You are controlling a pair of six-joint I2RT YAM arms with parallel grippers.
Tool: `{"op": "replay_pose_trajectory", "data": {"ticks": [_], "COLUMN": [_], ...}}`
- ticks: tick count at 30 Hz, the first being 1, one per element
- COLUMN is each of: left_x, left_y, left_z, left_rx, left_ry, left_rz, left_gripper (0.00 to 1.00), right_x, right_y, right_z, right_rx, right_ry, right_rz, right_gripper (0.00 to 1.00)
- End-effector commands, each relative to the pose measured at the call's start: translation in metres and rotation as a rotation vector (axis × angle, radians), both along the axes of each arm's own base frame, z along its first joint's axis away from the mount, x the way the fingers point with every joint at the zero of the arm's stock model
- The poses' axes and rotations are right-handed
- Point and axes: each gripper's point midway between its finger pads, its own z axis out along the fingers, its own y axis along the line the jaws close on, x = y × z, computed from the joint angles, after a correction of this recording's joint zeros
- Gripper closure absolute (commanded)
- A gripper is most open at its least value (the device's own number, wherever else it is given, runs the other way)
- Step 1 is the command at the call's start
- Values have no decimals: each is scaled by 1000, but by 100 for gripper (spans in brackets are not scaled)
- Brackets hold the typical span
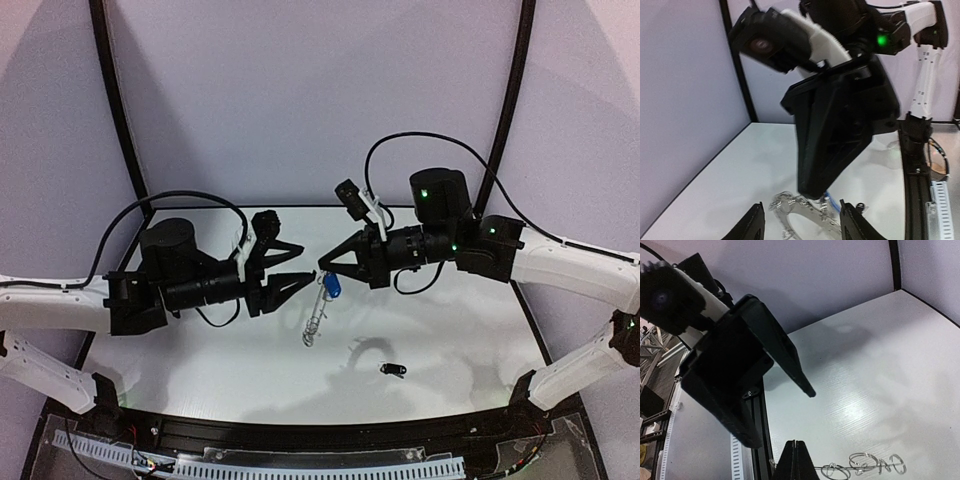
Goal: Put the keys on the keyring
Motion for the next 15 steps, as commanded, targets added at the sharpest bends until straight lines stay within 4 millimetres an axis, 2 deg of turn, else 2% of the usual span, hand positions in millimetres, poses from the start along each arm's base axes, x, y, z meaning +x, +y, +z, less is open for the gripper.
{"op": "replay_pose_trajectory", "data": {"ticks": [1,5,9,15], "left_x": [-20,-23,-19,-6], "left_y": [-6,-9,-13,-17], "left_z": [1,-7,-15,-11], "left_rx": [36,79,113,89], "left_ry": [11,32,52,51], "left_rz": [-122,-151,-136,-80], "left_gripper": [47,47,56,67], "right_x": [4,4,2,-1], "right_y": [1,1,2,7], "right_z": [9,14,20,22], "right_rx": [-9,0,14,18], "right_ry": [-46,-52,-52,-39], "right_rz": [-27,-29,-16,1], "right_gripper": [100,100,100,100]}}
